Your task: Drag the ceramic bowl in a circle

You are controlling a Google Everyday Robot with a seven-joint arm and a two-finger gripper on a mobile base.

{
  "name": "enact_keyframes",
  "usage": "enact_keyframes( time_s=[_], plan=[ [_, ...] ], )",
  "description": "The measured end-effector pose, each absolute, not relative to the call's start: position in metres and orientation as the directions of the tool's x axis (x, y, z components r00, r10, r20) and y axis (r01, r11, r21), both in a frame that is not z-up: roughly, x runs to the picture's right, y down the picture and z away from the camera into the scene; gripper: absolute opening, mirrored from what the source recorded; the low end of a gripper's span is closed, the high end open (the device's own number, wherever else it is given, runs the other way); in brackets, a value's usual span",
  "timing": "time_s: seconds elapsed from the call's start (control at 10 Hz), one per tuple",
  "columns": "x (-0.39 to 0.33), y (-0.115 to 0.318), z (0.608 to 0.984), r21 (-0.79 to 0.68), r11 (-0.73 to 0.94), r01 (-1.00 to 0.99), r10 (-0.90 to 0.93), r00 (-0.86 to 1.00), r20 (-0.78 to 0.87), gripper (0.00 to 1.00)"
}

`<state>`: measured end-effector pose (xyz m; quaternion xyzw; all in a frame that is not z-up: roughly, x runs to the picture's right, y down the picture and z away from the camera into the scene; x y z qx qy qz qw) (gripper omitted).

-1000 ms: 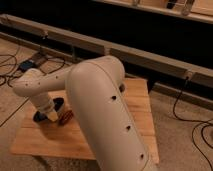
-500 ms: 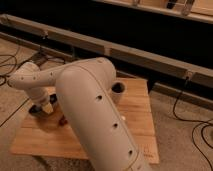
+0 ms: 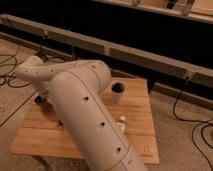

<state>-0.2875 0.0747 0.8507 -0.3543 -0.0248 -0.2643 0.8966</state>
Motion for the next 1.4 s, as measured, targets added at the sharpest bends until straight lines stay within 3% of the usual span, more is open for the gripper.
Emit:
enact_keyframes(
  time_s=[0.2, 0.8, 1.4],
  plan=[
    [-0.269, 0.066, 0.866, -0.646, 0.634, 0.425, -0.415, 0.892, 0.179, 0.06],
    [-0.207, 0.059, 0.894, -0.700, 0.684, 0.207, -0.239, 0.970, 0.053, 0.66],
    [-0.187, 0.100, 0.874, -0.783, 0.598, 0.172, -0.129, 0.985, 0.117, 0.70]
  ],
)
